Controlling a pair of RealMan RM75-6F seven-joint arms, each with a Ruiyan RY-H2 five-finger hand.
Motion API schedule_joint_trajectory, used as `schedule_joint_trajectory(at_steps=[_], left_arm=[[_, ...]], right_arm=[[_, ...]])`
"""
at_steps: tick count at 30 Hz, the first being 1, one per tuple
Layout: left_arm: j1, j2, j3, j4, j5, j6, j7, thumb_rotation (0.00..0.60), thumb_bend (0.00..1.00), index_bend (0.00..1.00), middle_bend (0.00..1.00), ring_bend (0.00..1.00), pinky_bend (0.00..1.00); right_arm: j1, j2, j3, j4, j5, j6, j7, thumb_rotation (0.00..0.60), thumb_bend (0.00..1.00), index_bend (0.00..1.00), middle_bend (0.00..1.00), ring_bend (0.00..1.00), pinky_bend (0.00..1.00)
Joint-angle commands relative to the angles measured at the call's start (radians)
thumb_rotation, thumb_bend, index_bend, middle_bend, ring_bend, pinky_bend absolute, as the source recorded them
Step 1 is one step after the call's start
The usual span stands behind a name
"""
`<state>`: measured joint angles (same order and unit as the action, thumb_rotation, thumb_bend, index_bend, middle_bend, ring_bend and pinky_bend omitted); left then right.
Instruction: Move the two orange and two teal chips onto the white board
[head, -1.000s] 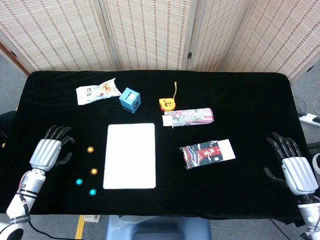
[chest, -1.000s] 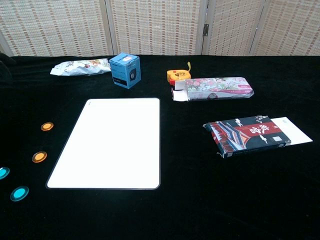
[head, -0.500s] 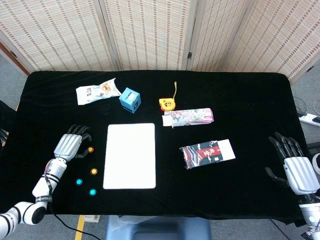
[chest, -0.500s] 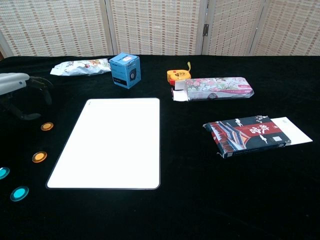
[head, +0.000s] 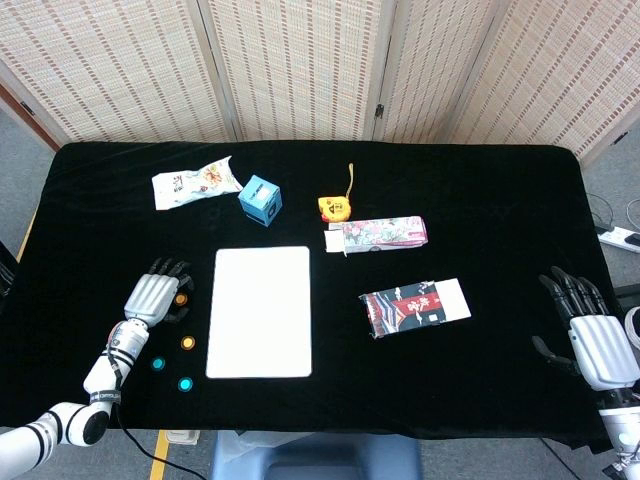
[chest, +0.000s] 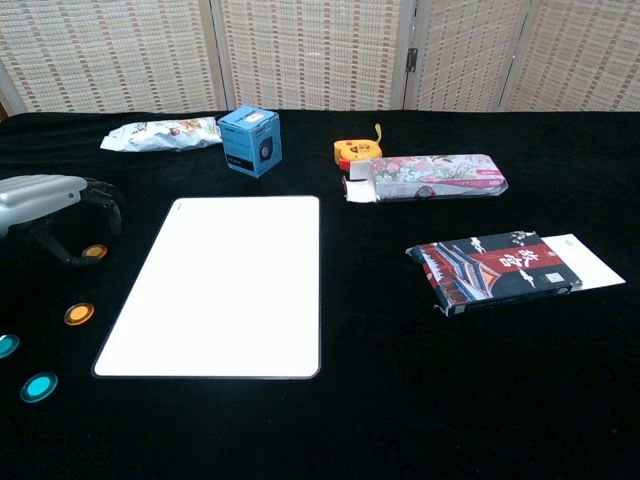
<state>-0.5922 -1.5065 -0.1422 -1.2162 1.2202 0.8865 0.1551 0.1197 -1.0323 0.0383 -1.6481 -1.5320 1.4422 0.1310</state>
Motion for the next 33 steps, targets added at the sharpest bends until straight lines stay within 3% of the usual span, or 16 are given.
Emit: schedule_joint_trajectory(at_steps=[1, 24, 33], left_arm=[[-0.002, -0.008, 0.004, 0.014, -0.010, -0.004, 0.009, 0.600, 0.36, 0.42, 0.17, 0.07, 0.00], [-0.014, -0.043, 0.013, 0.093, -0.062, -0.050, -0.003, 0.600, 0.37, 0.46, 0.17, 0.07, 0.00], [-0.012, -0.045, 0.015, 0.084, -0.019, -0.010, -0.032, 0.600, 0.37, 0.52, 0.17, 0.07, 0.00]], right_arm=[[0.000, 0.000, 0.001, 0.001, -0.001, 0.000, 0.001, 0.600, 0.36, 0.00, 0.02, 0.00, 0.00], [0.002, -0.013, 0.006, 0.007, 0.002, -0.009, 0.002, 0.600, 0.36, 0.00, 0.02, 0.00, 0.00], [-0.001, -0.014, 0.007, 0.008, 0.005, -0.007, 0.003, 0.600, 0.36, 0.00, 0.02, 0.00, 0.00]])
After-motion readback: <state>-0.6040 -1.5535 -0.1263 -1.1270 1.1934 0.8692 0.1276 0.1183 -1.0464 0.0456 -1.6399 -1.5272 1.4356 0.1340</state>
